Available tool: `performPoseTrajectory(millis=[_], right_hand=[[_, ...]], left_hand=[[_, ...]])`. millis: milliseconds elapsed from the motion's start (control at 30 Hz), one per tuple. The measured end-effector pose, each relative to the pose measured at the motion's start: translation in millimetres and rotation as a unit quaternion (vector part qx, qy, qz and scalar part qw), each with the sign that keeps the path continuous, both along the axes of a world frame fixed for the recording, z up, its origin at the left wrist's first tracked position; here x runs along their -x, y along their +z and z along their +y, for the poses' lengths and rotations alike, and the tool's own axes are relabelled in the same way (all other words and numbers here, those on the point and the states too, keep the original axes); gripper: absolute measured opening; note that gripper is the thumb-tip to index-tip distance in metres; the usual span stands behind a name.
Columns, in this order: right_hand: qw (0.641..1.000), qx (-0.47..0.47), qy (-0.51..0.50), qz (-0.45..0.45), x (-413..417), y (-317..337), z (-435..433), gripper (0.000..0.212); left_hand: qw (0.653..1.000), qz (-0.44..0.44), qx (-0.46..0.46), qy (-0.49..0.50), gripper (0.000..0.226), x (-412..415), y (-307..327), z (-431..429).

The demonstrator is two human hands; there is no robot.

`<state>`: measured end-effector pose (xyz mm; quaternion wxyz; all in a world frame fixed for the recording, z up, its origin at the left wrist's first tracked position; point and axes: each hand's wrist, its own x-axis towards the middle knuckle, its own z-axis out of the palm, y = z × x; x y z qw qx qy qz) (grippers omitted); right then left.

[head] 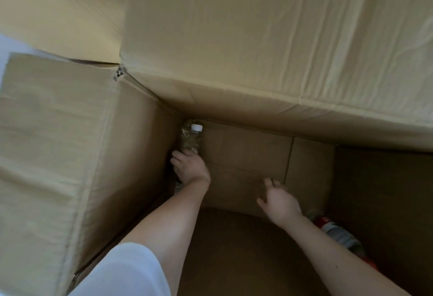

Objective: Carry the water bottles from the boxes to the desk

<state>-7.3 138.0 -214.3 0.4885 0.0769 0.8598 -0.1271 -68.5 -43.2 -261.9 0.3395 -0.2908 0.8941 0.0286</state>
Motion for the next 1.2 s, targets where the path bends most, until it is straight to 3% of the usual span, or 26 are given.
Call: performPoseTrajectory(millis=[167,400,567,767,900,1100,1200], right_hand=[[1.0,0.005,0.023,-0.01,-2,0,7,0.06],[0.997,-0.06,0.055,-0.014,-9,19,35,0.06],[0.99,-0.123,0.057,-0.035,-26,34,66,0.056],[0.974,-0.178,0.102,-0.098,-39,51,98,0.06],[0.979,-0.164,0.097,-0.072,-45,64,108,0.057],[0.972,-0.156,0.112,-0.135,-49,68,107,0.071],[0.97,-0.164,0.103,-0.147,-53,65,110,0.065]], left_hand=[[0.996,-0.024,-0.082,0.032,0.065,-9,-4,12],[0.969,-0.059,-0.185,-0.15,0.064,-21,16,49],[0.943,-0.064,-0.24,-0.22,0.069,-16,38,89],[0.928,-0.078,-0.243,-0.271,0.074,-15,57,115],[0.921,-0.074,-0.238,-0.299,0.07,-16,69,122],[0.907,-0.069,-0.235,-0.344,0.071,-13,80,132],[0.905,-0.07,-0.233,-0.35,0.07,-14,79,134]])
